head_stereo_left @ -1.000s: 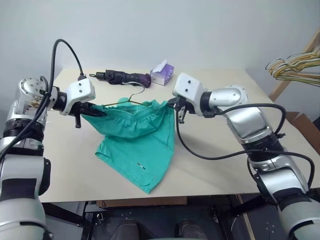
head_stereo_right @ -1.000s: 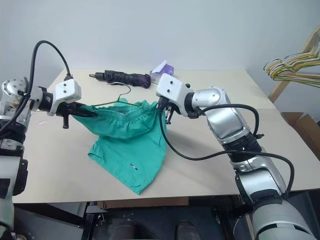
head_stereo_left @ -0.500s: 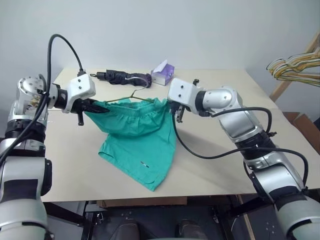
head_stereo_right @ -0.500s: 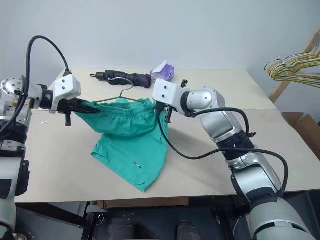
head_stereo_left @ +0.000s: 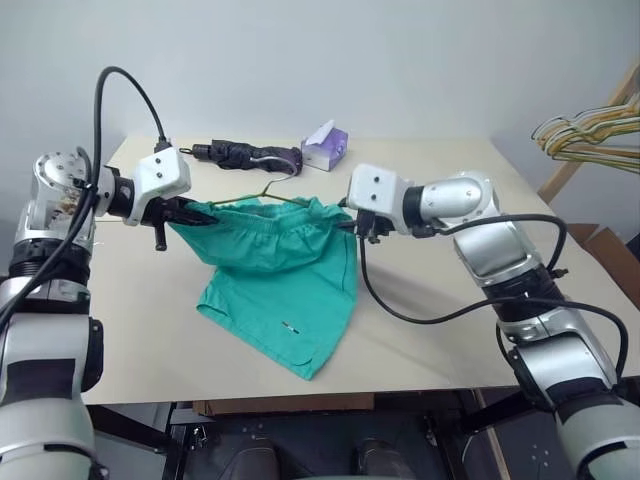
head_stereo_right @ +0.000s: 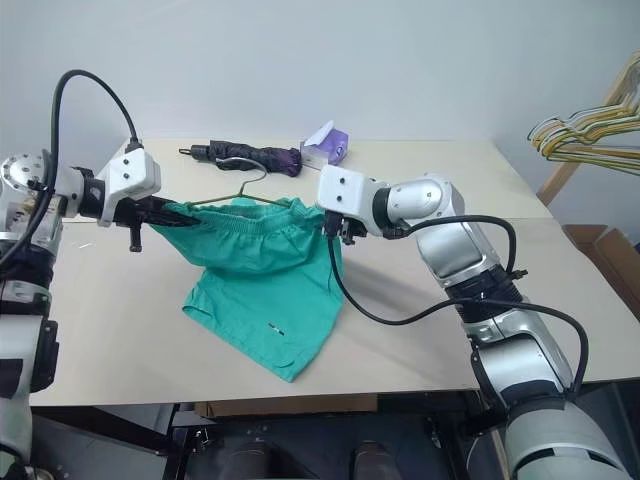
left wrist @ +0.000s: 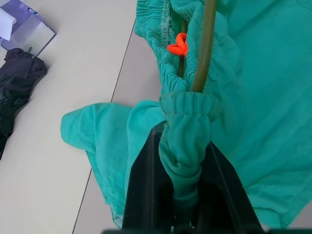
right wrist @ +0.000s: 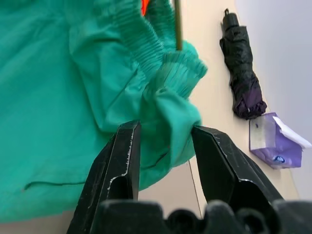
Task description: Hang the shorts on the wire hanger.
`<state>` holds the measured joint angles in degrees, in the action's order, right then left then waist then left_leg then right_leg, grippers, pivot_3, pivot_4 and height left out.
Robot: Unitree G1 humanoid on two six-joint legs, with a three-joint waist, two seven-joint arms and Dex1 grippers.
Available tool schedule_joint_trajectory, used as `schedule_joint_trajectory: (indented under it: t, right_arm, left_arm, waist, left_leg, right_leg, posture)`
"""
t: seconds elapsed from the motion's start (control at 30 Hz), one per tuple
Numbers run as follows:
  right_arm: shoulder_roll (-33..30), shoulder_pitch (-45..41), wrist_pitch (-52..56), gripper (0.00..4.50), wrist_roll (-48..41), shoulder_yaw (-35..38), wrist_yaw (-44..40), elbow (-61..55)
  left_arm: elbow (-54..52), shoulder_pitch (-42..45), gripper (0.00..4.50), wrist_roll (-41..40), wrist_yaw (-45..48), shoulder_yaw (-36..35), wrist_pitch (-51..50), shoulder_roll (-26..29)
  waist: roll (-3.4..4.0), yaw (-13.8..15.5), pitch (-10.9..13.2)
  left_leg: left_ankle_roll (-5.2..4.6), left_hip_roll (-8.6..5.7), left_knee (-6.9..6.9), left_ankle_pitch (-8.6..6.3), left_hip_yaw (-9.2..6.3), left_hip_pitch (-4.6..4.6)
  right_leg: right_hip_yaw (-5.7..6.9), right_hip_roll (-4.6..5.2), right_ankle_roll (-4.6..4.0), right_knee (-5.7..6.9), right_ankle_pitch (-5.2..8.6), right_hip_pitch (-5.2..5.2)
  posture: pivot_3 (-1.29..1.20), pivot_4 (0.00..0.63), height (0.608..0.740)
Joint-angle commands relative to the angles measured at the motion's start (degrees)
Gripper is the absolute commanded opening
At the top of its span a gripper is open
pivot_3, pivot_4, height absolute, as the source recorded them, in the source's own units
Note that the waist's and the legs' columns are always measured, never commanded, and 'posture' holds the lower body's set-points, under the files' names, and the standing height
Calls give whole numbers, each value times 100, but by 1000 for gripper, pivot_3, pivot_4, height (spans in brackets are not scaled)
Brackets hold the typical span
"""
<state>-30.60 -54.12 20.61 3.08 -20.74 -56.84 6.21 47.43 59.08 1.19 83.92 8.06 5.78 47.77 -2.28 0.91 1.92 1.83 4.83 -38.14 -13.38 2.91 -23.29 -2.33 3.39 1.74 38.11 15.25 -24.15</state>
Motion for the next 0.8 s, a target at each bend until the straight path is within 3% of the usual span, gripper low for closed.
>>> schedule_joint_trajectory:
  t: [0.03,0.13,0.23,0.37,0.63,0.73,0.8]
  right_arm:
    - [77,-401,126,2031,-278,335,-175,52]
    - [41,-536,339,2631,-368,285,-436,181]
    - [62,-647,378,3632,-355,211,-596,405]
    - [286,-888,883,3632,-564,269,-766,832]
    - [636,-1092,783,3632,-455,65,-1004,1563]
    - [705,-1068,613,3051,-350,-35,-1059,1771]
    - [711,-1021,480,2400,-258,-128,-1064,1838]
  left_arm:
    - [-274,2,68,-41,-4,-80,120,70]
    - [-348,-42,68,-90,18,-114,69,52]
    - [-394,-63,68,-91,15,-122,59,61]
    - [-515,-106,68,-155,86,-155,-1,85]
    - [-754,-220,68,-260,166,-194,-95,116]
    - [-764,-203,68,-349,193,-237,-180,82]
    - [-765,-189,68,-312,168,-209,-165,96]
  waist:
    - [0,-4,0]
    - [0,10,0]
    - [0,35,0]
    - [0,42,0]
    - [0,76,0]
    - [0,90,0]
    - [0,102,0]
  left_leg:
    - [0,0,0,0,1,0]
    - [0,0,0,0,0,1]
    - [0,0,0,0,0,0]
    - [0,0,0,0,1,1]
    - [1,1,0,0,1,0]
    - [1,0,0,0,1,-1]
    - [1,0,0,0,2,-2]
  right_leg:
    - [0,0,0,1,0,0]
    - [1,0,0,1,0,1]
    - [1,0,0,-1,0,3]
    - [0,0,-1,3,0,-1]
    - [1,0,-1,4,0,-1]
    - [1,0,-1,3,0,-1]
    - [1,0,-1,3,0,-2]
  posture:
    - [121,0,740]
    - [124,0,740]
    - [128,0,740]
    - [134,0,740]
    - [134,0,740]
    - [137,0,740]
    - [137,0,740]
